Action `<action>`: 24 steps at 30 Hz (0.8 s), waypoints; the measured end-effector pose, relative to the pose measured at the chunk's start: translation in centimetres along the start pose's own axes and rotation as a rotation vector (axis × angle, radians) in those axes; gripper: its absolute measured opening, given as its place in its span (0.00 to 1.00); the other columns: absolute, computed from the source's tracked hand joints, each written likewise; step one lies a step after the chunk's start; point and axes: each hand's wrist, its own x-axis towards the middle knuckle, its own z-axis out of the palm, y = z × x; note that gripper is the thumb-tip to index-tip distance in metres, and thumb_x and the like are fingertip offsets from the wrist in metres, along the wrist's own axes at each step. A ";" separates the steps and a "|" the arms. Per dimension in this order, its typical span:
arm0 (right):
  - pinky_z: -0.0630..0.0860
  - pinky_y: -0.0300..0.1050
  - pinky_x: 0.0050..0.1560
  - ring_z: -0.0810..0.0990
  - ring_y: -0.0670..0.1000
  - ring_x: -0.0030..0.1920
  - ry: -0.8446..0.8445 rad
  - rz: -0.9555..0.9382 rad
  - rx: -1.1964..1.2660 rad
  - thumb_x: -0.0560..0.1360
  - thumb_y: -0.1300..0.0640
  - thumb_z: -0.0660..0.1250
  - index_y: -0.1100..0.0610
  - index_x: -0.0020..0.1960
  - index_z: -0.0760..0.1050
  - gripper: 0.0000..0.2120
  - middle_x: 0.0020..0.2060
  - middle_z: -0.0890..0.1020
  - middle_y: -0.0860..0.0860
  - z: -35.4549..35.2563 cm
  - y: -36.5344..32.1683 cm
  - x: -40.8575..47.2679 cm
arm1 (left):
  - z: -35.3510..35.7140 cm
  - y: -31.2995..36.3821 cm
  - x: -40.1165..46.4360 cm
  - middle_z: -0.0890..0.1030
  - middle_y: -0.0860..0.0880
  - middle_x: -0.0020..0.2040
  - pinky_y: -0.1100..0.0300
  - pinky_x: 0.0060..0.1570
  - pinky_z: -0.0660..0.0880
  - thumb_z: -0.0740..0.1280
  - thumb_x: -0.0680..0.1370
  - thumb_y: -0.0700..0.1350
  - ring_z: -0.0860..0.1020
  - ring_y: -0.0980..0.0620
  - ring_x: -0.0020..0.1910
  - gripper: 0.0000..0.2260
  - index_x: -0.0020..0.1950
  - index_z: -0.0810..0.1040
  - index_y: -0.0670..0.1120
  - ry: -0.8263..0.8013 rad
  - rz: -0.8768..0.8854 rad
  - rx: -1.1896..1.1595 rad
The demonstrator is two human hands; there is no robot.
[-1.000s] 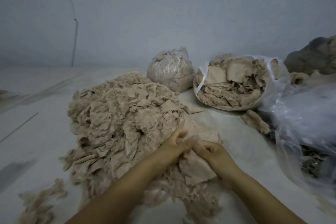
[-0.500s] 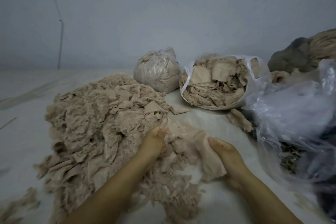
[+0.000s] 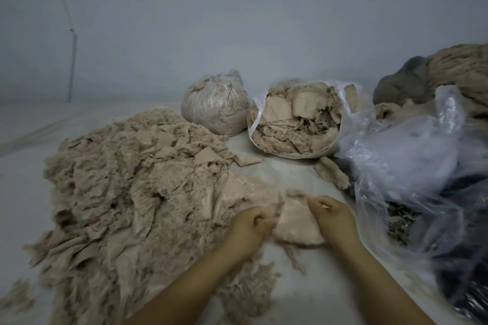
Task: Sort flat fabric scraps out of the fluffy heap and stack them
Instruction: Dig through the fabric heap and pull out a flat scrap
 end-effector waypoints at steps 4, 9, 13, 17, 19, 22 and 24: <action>0.71 0.46 0.48 0.76 0.56 0.54 0.063 -0.061 -0.331 0.77 0.53 0.64 0.53 0.56 0.75 0.08 0.50 0.78 0.55 -0.2 0.5 0.0 | -1.2 -3.1 -0.8 0.72 0.51 0.61 0.61 0.54 0.68 0.62 0.79 0.47 0.68 0.53 0.57 0.15 0.64 0.74 0.45 -0.032 0.400 0.630; 0.71 0.42 0.44 0.79 0.51 0.45 -0.255 -0.155 -0.371 0.76 0.59 0.64 0.56 0.44 0.79 0.06 0.42 0.82 0.50 0.4 0.3 -0.2 | -2.1 -4.1 -1.2 0.73 0.52 0.64 0.61 0.54 0.67 0.58 0.78 0.36 0.67 0.51 0.55 0.19 0.66 0.75 0.48 -0.261 0.489 0.657; 0.70 0.34 0.33 0.76 0.47 0.36 -0.229 0.059 -0.017 0.80 0.65 0.56 0.56 0.43 0.80 0.15 0.41 0.81 0.52 0.2 1.3 0.3 | -1.2 -2.5 -0.9 0.77 0.49 0.54 0.62 0.55 0.66 0.62 0.76 0.42 0.70 0.53 0.55 0.12 0.57 0.80 0.46 -0.229 0.417 0.464; 0.75 0.37 0.35 0.81 0.50 0.36 -0.197 0.131 0.183 0.79 0.69 0.56 0.57 0.44 0.81 0.16 0.40 0.84 0.56 0.9 1.5 0.0 | 2.8 -0.3 -0.1 0.69 0.51 0.64 0.60 0.63 0.64 0.65 0.76 0.53 0.65 0.53 0.62 0.21 0.69 0.69 0.53 -0.282 0.363 0.507; 0.77 0.38 0.38 0.83 0.49 0.36 -0.186 0.126 0.160 0.77 0.67 0.62 0.59 0.48 0.82 0.11 0.37 0.85 0.53 0.6 1.7 -0.2 | 3.5 -0.2 0.2 0.72 0.46 0.60 0.59 0.62 0.67 0.62 0.78 0.41 0.68 0.49 0.59 0.16 0.66 0.74 0.48 -0.222 0.369 0.484; 0.73 0.36 0.48 0.80 0.45 0.42 -0.178 -0.064 -0.267 0.75 0.59 0.69 0.53 0.49 0.84 0.06 0.41 0.81 0.42 -0.8 2.1 -0.1 | 1.6 -1.2 0.2 0.78 0.43 0.54 0.60 0.57 0.70 0.60 0.75 0.33 0.75 0.47 0.54 0.13 0.54 0.82 0.40 -0.160 0.300 0.461; 0.71 0.38 0.50 0.78 0.46 0.48 -0.199 -0.159 -0.462 0.75 0.54 0.69 0.52 0.49 0.84 0.06 0.44 0.79 0.43 -1.3 2.0 -0.1 | -0.5 -1.6 -0.2 0.81 0.44 0.49 0.64 0.52 0.71 0.61 0.72 0.33 0.78 0.49 0.50 0.12 0.47 0.84 0.39 -0.240 0.276 0.453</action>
